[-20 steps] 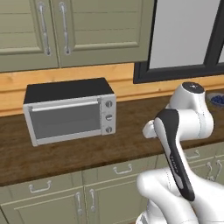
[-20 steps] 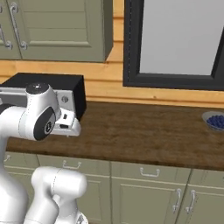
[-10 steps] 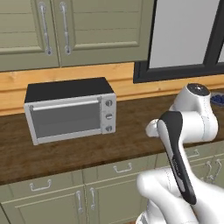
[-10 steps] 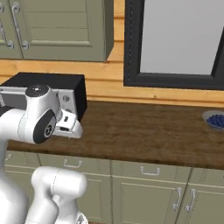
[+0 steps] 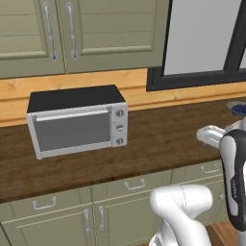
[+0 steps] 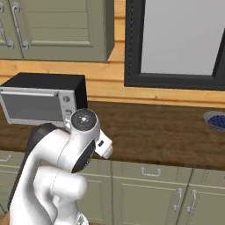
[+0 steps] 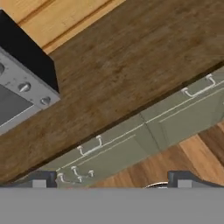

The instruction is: Take a straw from the drawer in front and place it inside the glass cup on the dining counter.

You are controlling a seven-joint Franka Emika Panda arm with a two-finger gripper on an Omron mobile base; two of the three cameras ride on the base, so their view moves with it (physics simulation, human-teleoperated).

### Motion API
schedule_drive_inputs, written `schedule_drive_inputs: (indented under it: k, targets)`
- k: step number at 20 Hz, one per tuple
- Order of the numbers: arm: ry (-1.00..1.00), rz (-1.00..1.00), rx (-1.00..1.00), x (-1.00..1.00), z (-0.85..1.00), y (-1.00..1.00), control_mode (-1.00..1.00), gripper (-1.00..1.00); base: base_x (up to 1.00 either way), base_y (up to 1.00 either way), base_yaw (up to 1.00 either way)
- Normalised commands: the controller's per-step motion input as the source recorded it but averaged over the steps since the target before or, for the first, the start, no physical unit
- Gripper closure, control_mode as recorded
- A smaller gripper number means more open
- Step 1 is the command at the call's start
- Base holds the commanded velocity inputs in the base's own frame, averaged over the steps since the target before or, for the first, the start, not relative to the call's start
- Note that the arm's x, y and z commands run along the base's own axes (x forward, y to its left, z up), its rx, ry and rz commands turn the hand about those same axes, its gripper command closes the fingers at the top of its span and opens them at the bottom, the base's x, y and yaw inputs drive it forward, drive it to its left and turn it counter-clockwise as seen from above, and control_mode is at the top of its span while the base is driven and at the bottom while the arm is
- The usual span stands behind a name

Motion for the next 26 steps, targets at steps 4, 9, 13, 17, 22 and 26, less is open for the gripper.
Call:
schedule_drive_inputs:
  k: [4, 9, 13, 17, 22, 26]
  targets:
    - [-0.43, -0.27, 0.29, -0.31, -0.42, -0.83, -1.0, -1.0, 0.0, 0.0, 0.0]
    - [-0.14, -0.29, 0.34, -0.3, -0.71, -0.45, -1.0, -1.0, 0.0, 0.0, 0.0]
    - [0.01, -0.18, 0.32, -0.23, -0.63, -0.34, -1.0, -1.0, 0.0, 0.0, 0.0]
    - [0.11, -0.06, 0.39, -0.11, -0.58, -0.46, -1.0, -1.0, 0.0, 0.0, 0.0]
    - [0.01, 0.0, 0.37, -0.01, -0.62, -0.93, -1.0, -1.0, 0.0, 0.0, 0.0]
    - [0.0, 0.0, 0.3, 0.0, -0.83, -1.0, -1.0, -1.0, 0.0, 0.0, 0.0]
